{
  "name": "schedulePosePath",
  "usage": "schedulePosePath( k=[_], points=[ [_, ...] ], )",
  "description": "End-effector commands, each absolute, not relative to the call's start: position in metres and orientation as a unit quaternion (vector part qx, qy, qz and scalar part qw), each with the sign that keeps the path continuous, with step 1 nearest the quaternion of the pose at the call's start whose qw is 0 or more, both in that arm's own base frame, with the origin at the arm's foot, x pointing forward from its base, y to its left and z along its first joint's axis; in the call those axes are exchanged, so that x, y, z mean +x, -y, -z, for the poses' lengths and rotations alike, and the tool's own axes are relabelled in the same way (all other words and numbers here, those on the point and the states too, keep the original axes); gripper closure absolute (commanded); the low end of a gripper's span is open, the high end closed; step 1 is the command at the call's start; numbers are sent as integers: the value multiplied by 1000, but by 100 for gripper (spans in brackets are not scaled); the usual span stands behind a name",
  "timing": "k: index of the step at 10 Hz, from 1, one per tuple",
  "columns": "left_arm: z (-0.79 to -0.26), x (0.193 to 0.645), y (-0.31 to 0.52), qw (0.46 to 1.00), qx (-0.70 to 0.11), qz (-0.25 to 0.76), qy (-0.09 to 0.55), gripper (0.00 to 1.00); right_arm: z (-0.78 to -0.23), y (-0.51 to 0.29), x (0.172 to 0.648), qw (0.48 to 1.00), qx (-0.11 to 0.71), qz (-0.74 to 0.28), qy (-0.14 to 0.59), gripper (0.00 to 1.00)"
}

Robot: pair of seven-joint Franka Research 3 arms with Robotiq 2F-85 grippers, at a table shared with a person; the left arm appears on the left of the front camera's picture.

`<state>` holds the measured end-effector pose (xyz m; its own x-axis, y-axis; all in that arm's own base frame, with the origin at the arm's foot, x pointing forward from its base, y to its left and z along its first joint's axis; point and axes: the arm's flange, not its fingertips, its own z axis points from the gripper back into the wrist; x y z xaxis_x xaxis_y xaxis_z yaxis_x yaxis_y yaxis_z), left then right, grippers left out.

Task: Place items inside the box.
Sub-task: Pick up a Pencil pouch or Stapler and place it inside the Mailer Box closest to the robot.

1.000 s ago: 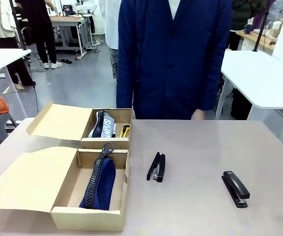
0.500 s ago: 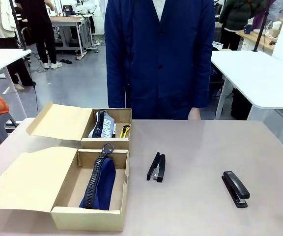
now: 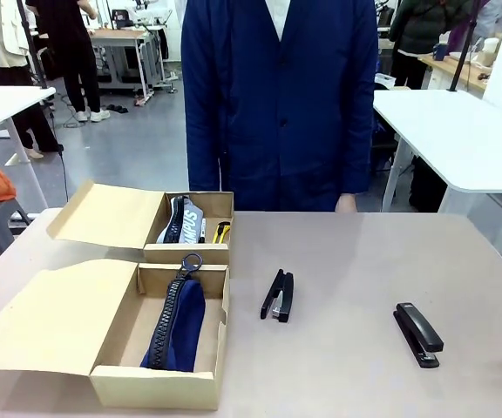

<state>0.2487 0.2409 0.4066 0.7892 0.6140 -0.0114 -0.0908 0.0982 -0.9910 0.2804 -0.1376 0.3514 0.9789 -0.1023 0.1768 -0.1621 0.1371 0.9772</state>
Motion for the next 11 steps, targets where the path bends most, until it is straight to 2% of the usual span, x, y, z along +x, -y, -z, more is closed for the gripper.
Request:
schedulePosePath(
  k=[1, 2, 3, 4, 5, 6, 7, 8, 9, 10, 11],
  points=[
    [-407, 247, -237, 708, -628, -239, 217, 0, -416, 15, 270, 892, 440, -93, 30, 0],
    [-407, 247, -237, 708, -628, -239, 217, 0, -419, -25, 273, 926, 360, -114, 8, 0],
    [-407, 247, -237, 708, -628, -239, 217, 0, -414, -61, 274, 969, 220, -111, -6, 0],
    [-407, 247, -237, 708, -628, -239, 217, 0, -407, -84, 266, 993, 29, -113, -30, 0],
    [-407, 247, -237, 708, -628, -239, 217, 0, -408, -90, 255, 992, -65, -107, -28, 0],
    [-407, 247, -237, 708, -628, -239, 217, 0, -419, -85, 243, 994, -68, -88, 6, 0],
    [-407, 247, -237, 708, -628, -239, 217, 0, -459, -75, 327, 945, 313, -89, 43, 0],
    [-407, 247, -237, 708, -628, -239, 217, 0, -459, -75, 327, 945, 313, -89, 43, 0],
    [-407, 247, -237, 708, -628, -239, 217, 0, -458, -105, 316, 970, 223, -96, 34, 0],
    [-407, 247, -237, 708, -628, -239, 217, 0, -454, -116, 314, 978, 174, -111, 23, 0],
    [-407, 247, -237, 708, -628, -239, 217, 0, -448, -117, 322, 989, 121, -80, 16, 0]
  ],
)
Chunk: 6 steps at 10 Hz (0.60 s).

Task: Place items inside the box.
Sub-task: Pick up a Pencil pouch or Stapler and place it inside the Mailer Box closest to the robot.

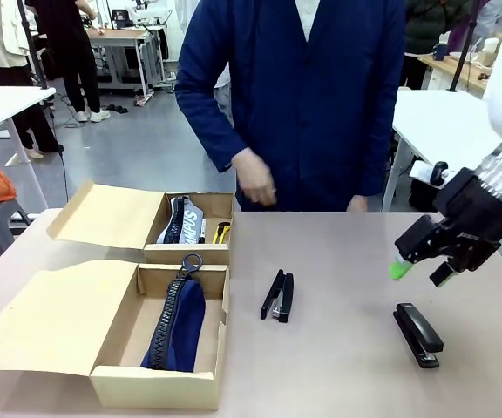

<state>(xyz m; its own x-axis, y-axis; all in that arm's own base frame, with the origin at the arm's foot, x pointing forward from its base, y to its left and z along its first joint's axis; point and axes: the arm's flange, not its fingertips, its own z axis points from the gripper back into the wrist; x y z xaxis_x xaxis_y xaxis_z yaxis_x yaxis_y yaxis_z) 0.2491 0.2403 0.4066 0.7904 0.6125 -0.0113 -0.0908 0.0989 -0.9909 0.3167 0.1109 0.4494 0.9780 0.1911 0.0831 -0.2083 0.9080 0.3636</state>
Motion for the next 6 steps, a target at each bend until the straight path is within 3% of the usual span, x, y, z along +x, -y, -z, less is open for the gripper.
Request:
schedulePosePath(
  k=[1, 3, 4, 6],
  points=[
    [-407, 247, -237, 708, -628, -239, 217, 0, -442, -115, 327, 994, 98, -57, 4, 0],
    [-407, 247, -237, 708, -628, -239, 217, 0, -427, -116, 325, 999, -25, -5, -43, 0],
    [-407, 247, -237, 708, -628, -239, 217, 0, -414, -119, 323, 996, -52, -32, -68, 0],
    [-407, 247, -237, 708, -628, -239, 217, 0, -396, -104, 323, 996, -16, -36, -78, 0]
  ],
)
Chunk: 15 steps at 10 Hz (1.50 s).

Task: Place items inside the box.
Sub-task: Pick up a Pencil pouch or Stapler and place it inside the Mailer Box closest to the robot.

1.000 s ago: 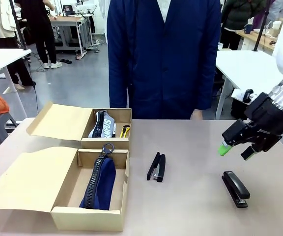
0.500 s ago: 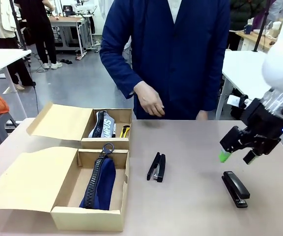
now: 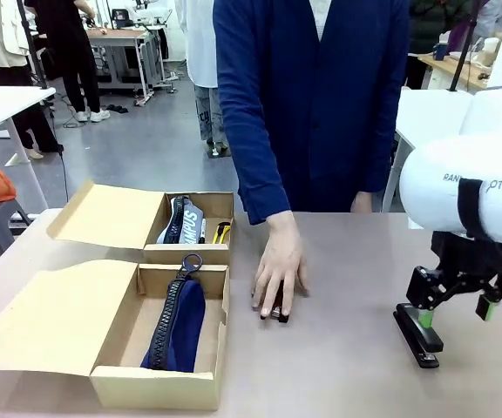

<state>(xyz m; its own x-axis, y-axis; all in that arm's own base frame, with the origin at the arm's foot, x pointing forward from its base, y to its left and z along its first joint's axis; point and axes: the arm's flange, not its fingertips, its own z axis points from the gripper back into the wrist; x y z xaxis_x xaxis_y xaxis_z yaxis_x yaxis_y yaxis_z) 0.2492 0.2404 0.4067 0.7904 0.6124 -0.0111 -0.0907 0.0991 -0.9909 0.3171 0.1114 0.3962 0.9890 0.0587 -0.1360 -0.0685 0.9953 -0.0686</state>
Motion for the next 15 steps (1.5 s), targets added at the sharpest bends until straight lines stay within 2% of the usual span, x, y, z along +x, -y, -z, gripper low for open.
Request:
schedulePosePath(
  k=[1, 5, 10, 11, 12, 13, 14, 15],
  points=[
    [-407, 247, -237, 708, -628, -239, 217, 0, -384, -99, 328, 996, 6, -42, -84, 0],
    [-407, 247, -237, 708, -628, -239, 217, 0, -307, -109, 355, 984, 40, -115, -130, 0],
    [-407, 247, -237, 708, -628, -239, 217, 0, -294, -115, 365, 983, 31, -109, -143, 0],
    [-407, 247, -237, 708, -628, -239, 217, 0, -291, -116, 364, 982, 25, -120, -143, 23],
    [-407, 247, -237, 708, -628, -239, 217, 0, -290, -118, 364, 981, 21, -121, -147, 60],
    [-407, 247, -237, 708, -628, -239, 217, 0, -291, -119, 365, 982, 20, -120, -145, 83],
    [-407, 247, -237, 708, -628, -239, 217, 0, -291, -120, 366, 983, 17, -115, -143, 100],
    [-407, 247, -237, 708, -628, -239, 217, 0, -291, -119, 366, 983, 16, -116, -143, 100]
  ],
)
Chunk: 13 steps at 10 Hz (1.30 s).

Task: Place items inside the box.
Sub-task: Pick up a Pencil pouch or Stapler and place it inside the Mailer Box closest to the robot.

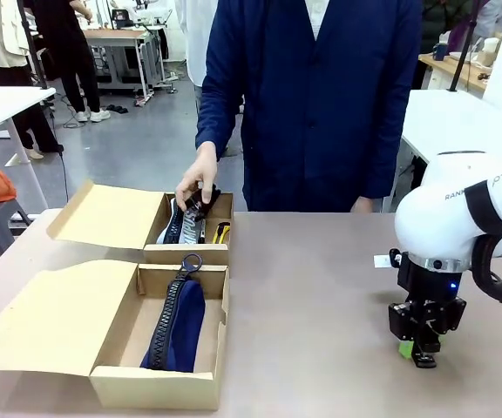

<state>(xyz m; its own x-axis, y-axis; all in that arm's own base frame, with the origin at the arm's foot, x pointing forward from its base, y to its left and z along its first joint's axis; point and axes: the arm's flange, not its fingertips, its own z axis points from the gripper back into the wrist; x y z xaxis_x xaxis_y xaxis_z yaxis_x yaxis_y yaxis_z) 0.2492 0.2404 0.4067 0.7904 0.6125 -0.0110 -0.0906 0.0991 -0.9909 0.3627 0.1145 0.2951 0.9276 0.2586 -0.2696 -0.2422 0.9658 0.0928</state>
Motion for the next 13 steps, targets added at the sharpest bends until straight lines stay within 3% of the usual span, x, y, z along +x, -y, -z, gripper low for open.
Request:
schedulePosePath(
  k=[1, 2, 3, 6, 8, 9, 10, 12, 13],
  points=[
    [-407, 247, -237, 708, -628, -239, 217, 0, -291, -119, 367, 982, 15, -120, -146, 100],
    [-407, 247, -237, 708, -628, -239, 217, 0, -291, -120, 367, 982, 16, -120, -147, 96],
    [-407, 247, -237, 708, -628, -239, 217, 0, -291, -120, 368, 982, 16, -120, -148, 100],
    [-407, 247, -237, 708, -628, -239, 217, 0, -303, -118, 365, 986, 21, -104, -132, 100],
    [-407, 247, -237, 708, -628, -239, 217, 0, -345, -130, 349, 993, 70, -55, -83, 100],
    [-407, 247, -237, 708, -628, -239, 217, 0, -379, -144, 331, 985, 142, -58, -74, 100],
    [-407, 247, -237, 708, -628, -239, 217, 0, -411, -172, 304, 984, 152, 23, -91, 100],
    [-407, 247, -237, 708, -628, -239, 217, 0, -425, -202, 284, 981, 147, -31, -123, 84],
    [-407, 247, -237, 708, -628, -239, 217, 0, -426, -179, 300, 983, 117, -71, -126, 84]
  ],
)
